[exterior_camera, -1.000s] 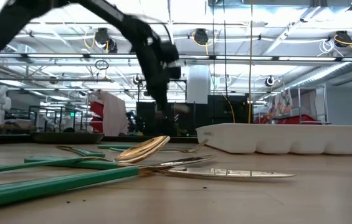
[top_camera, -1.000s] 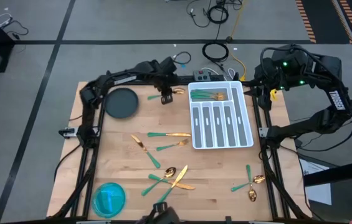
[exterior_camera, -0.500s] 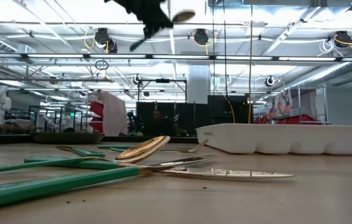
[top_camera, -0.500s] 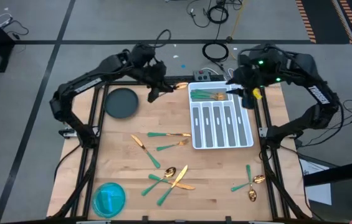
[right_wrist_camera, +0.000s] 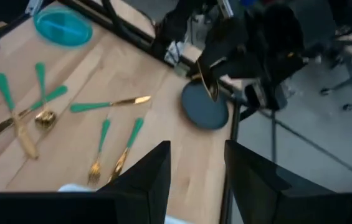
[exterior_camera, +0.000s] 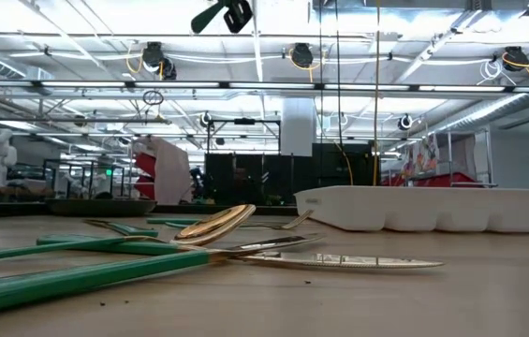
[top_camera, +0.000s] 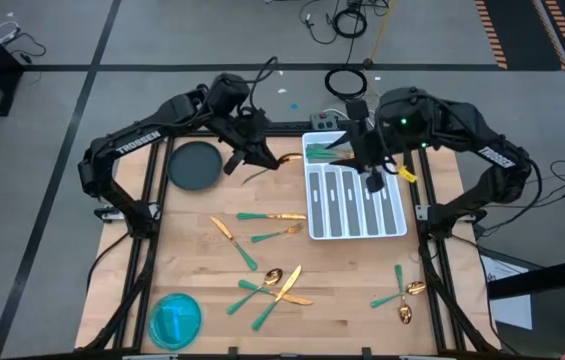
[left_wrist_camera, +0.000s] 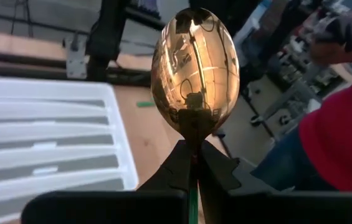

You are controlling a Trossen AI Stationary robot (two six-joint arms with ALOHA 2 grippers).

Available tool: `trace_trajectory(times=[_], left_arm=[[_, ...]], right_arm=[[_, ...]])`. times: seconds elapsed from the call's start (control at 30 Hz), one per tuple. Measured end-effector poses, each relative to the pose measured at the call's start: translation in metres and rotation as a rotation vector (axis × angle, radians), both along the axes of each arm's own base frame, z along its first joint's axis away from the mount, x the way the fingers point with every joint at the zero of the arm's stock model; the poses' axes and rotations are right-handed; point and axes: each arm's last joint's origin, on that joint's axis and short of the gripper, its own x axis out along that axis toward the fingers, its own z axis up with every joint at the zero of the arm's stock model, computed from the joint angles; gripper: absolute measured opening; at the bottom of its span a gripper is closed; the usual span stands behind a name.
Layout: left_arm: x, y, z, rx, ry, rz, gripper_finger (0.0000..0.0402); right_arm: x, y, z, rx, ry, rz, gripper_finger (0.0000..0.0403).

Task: Sort silverware
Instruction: Put the green spoon into the silverware tray

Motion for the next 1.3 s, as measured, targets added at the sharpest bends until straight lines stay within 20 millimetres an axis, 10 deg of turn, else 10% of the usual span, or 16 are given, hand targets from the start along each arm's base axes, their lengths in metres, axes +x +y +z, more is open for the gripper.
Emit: trace_trajectory(times=[0.93,1.3], left_arm=[[0.007,-0.01,0.001,-0.013,-0.013,-0.028,0.0013],[0.007,-0.01,-0.001,-0.017,-0.001,-0.026,0.0013]], right_arm=[[0.065,0.008,-0.02,-0.091,-0.052,0.103,0.014],[0.074,0.005,-0.026,-0.14,-0.035,0.057,0.0013]])
